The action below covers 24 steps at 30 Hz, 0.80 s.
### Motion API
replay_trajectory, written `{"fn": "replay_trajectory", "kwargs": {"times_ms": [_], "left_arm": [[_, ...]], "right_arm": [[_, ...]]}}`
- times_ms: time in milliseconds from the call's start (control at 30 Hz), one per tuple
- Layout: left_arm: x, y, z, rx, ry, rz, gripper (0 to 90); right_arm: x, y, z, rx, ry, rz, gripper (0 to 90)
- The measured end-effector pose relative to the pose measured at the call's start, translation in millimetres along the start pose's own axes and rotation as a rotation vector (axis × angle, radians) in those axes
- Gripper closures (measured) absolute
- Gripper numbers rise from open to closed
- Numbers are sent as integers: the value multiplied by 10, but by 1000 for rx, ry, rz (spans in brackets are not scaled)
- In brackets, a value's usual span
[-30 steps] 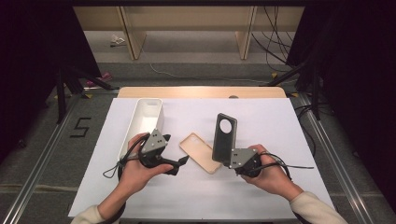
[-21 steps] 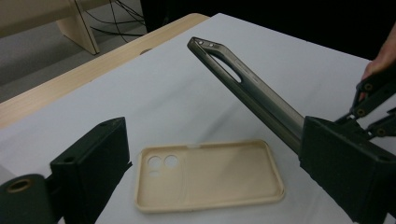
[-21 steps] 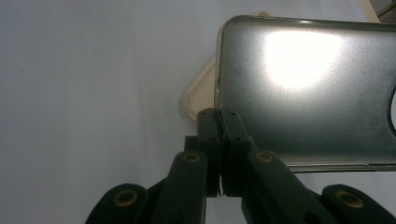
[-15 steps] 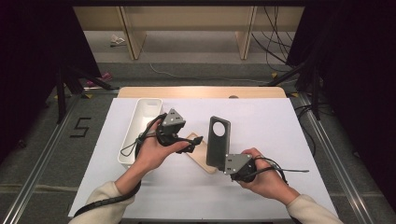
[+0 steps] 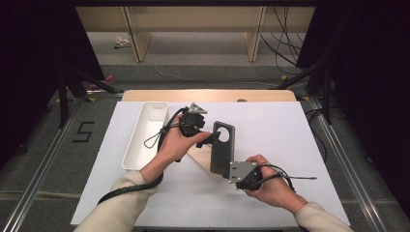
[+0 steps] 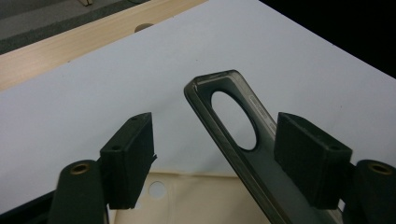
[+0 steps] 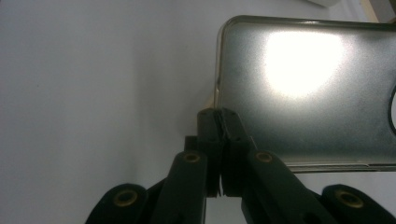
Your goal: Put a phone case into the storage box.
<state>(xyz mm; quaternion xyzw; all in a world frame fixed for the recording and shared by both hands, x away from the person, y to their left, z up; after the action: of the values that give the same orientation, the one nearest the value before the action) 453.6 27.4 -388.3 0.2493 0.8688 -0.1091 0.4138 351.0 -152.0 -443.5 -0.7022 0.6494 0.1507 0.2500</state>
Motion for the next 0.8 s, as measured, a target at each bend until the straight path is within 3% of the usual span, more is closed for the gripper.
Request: {"fn": "replay_trajectory", "kwargs": {"times_ms": [267, 400, 600, 800], "left_arm": [[-54, 2, 109, -7, 62, -36, 415], [-56, 10, 139, 10, 90, -78, 493], [-63, 33, 167, 29, 105, -134, 590], [-59, 23, 172, 39, 120, -147, 689]], "right_arm": [[-13, 0, -2, 8, 1, -6, 893], [-21, 1, 2, 10, 10, -12, 893], [-27, -1, 12, 21, 14, -20, 893], [-28, 2, 16, 11, 19, -21, 893]]}}
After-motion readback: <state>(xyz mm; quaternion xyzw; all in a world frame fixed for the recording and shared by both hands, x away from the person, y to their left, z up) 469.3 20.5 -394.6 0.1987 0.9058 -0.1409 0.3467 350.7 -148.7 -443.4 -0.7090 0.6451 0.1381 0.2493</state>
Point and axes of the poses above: each handheld gripper's, and its own axes: z roughly forward along the jaws, x roughly out of its underside, y roughly to its left, the point moved 2 cm from there along z, roughly forward along the jaws, and after that the axes turned 15 degrees about -x, right-handed, at the moved point
